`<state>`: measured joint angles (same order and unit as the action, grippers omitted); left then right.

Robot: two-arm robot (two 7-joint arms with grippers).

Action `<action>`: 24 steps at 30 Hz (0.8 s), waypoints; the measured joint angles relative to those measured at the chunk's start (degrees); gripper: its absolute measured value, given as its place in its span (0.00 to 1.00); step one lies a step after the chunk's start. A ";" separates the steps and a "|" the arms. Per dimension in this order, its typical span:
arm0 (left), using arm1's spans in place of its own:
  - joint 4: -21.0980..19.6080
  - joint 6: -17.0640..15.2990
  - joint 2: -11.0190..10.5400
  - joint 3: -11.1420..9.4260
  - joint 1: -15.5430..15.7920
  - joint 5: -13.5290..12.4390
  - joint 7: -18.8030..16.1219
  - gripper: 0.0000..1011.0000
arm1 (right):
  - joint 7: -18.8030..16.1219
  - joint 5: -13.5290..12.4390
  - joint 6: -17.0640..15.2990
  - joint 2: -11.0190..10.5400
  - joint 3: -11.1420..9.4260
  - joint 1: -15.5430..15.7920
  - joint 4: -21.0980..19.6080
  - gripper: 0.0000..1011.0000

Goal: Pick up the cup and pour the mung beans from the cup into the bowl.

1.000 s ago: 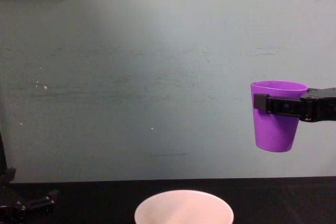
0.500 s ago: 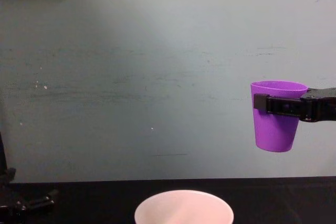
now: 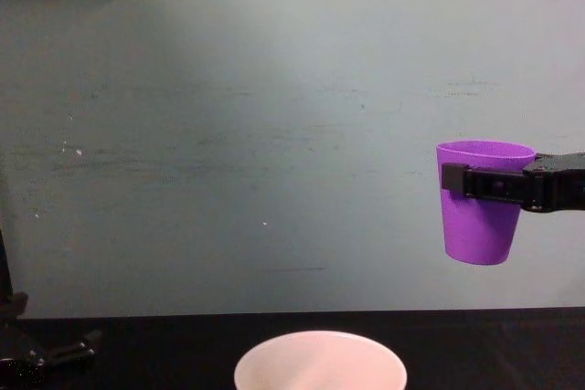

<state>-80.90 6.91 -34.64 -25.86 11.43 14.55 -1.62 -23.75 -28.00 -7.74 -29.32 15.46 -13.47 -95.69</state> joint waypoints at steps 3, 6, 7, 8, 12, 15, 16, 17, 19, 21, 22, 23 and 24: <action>0.00 0.00 0.00 0.00 0.00 0.00 0.00 0.99 | 0.00 0.00 0.00 0.00 0.00 0.00 0.00 0.71; 0.00 0.00 0.00 0.00 0.00 0.00 0.00 0.99 | 0.00 0.00 0.00 0.00 0.00 0.00 0.00 0.71; 0.00 0.00 0.00 0.00 0.00 0.00 0.00 0.99 | 0.00 0.00 0.00 0.00 0.00 0.00 0.00 0.71; 0.00 0.00 0.00 0.00 0.00 0.00 0.00 0.99 | 0.00 0.00 0.00 0.00 0.00 0.00 0.00 0.71; 0.00 0.00 0.00 0.00 0.00 0.00 0.00 0.99 | 0.00 0.00 0.00 0.00 0.00 0.00 0.00 0.71; 0.00 0.00 0.00 0.00 0.00 0.00 0.00 0.99 | 0.00 0.00 0.00 0.00 0.00 0.00 0.00 0.71; 0.00 0.00 0.00 0.00 0.00 0.00 0.00 0.99 | 0.00 0.00 0.00 0.00 0.00 0.00 0.00 0.71; 0.00 0.00 0.00 0.00 0.00 0.00 0.00 0.99 | 0.00 0.00 0.00 0.00 0.00 0.00 0.00 0.71; 0.00 0.00 0.00 0.00 0.00 0.00 0.00 0.99 | 0.00 0.00 0.00 0.00 0.00 0.00 0.00 0.71; 0.00 0.00 0.00 0.00 0.00 0.00 0.00 0.99 | -0.01 0.00 0.00 0.00 0.00 0.00 0.00 0.71; 0.00 0.00 0.00 0.00 0.00 0.00 0.00 0.99 | 0.00 0.00 0.00 0.00 0.00 0.00 0.00 0.71; 0.00 0.00 0.00 0.00 0.00 0.00 0.00 0.99 | 0.00 0.00 0.00 0.00 0.00 0.00 0.00 0.71; 0.00 0.00 0.00 0.00 0.00 0.00 0.00 0.99 | 0.00 0.00 0.00 0.00 0.00 0.00 0.00 0.71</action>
<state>-80.90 6.91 -34.64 -25.86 11.43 14.55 -1.62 -23.76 -28.00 -7.74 -29.32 15.46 -13.47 -95.69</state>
